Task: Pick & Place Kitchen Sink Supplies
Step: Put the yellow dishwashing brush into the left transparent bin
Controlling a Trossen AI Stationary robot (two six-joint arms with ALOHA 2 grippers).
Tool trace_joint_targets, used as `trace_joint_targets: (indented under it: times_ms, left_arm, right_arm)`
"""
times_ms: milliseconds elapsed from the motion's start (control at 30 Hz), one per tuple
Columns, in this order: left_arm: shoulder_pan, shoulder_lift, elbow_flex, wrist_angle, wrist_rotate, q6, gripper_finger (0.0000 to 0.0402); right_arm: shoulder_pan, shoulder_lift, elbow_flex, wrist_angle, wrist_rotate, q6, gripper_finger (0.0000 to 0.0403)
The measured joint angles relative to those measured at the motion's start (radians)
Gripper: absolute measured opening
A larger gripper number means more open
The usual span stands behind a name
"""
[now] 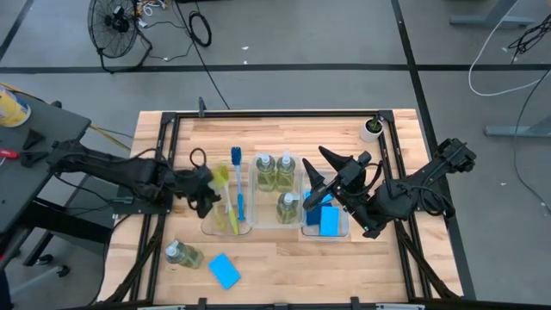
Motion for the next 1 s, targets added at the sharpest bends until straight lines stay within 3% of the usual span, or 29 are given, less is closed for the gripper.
trace_joint_targets:
  times_ms: [100,500,1000]
  left_arm:
    - [0.000,0.000,-0.026,0.091,-0.005,-0.003,0.0060]
    - [0.000,0.002,-0.028,0.035,-0.077,0.021,0.0059]
    - [0.000,0.002,-0.028,0.019,-0.112,0.014,0.0239]
  right_arm:
    - [0.000,0.000,0.000,0.000,-0.001,0.000,0.0231]
    - [0.000,0.000,0.000,-0.006,0.000,0.000,0.0231]
    - [0.000,0.000,0.000,-0.008,0.000,0.000,0.0231]
